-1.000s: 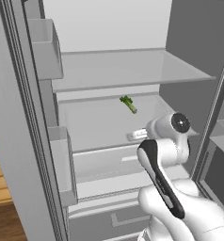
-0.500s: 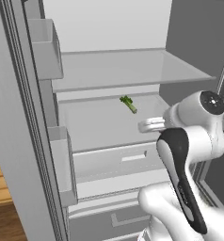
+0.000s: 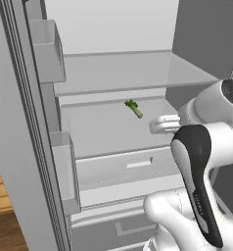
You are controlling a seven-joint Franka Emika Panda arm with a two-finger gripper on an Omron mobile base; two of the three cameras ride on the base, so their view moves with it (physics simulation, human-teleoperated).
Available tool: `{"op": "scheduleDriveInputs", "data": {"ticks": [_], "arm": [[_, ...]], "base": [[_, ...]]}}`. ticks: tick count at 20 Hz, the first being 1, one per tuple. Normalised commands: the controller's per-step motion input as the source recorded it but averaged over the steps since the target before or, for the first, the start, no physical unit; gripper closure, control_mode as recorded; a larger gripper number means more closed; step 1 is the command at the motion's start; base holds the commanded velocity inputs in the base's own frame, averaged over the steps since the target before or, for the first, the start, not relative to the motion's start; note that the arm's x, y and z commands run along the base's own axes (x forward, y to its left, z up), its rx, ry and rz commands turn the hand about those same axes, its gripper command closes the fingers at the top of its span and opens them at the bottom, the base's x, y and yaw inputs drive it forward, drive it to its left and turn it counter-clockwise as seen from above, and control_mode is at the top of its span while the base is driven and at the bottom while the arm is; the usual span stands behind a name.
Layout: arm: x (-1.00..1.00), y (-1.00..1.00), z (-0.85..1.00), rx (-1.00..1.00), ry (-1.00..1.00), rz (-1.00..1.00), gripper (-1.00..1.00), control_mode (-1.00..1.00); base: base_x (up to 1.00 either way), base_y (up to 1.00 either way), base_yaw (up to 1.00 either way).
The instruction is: Take the strawberry from the fridge and place it on top of the pancake, located on the dining counter.
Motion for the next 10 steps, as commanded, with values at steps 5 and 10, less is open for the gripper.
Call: {"op": "scheduleDriveInputs", "data": {"ticks": [5,10], "arm": [[-0.37,0.00,-0.06,0.00,-0.07,0.00,1.00,1.00],[0.00,0.00,0.00,0.00,0.00,0.00,1.00,1.00]], "base": [[-0.40,0.00,0.00],[-1.00,0.10,-0.13]]}}
